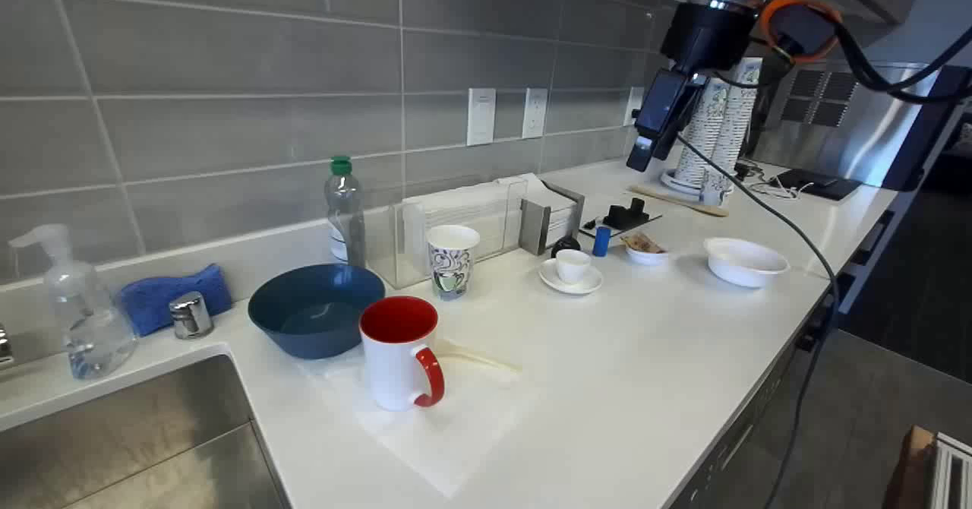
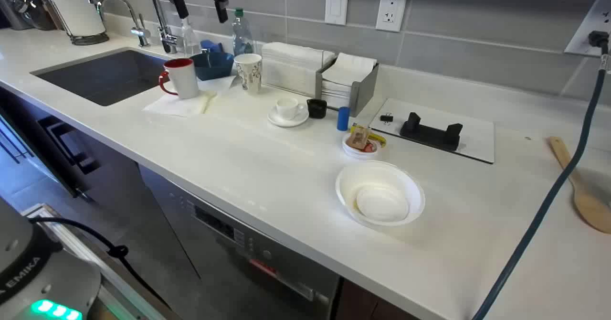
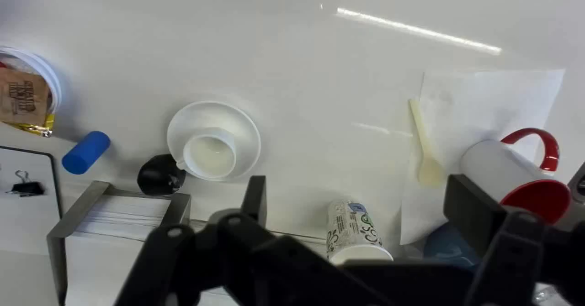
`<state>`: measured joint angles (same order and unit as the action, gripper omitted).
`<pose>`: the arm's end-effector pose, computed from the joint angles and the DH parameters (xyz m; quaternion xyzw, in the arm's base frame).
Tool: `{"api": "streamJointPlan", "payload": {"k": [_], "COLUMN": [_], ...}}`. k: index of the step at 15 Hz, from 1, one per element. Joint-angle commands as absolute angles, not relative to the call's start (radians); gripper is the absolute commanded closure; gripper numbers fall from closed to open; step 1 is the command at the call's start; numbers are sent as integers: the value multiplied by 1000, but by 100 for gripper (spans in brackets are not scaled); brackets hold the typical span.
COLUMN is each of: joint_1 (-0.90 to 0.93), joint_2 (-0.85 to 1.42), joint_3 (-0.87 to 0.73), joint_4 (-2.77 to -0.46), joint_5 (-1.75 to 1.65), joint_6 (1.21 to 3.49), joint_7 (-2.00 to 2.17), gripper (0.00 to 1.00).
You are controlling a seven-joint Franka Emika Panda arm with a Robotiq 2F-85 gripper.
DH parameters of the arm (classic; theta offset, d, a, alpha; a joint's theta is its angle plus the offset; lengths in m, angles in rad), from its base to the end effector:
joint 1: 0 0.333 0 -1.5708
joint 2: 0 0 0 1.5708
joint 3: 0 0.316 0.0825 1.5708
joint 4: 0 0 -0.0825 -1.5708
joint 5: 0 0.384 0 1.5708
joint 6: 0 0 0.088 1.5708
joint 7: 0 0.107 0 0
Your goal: Slide the paper towel with a cup on it to the right
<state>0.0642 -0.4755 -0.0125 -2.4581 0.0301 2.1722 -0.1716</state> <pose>0.4196 0.0226 0.4851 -0.9899 -0.1041 -0.0954 0.0104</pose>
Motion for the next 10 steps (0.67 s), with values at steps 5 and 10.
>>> {"api": "streamJointPlan", "payload": {"k": [5,10], "joint_1": [76,144], "joint_2": [-440,-334], "joint_3": [-17,-28], "joint_4": [-2438,-2515], "joint_5": [30,62], "joint_6": [2159,2198], "joint_7": [-207,-444], "gripper": [0,0]}}
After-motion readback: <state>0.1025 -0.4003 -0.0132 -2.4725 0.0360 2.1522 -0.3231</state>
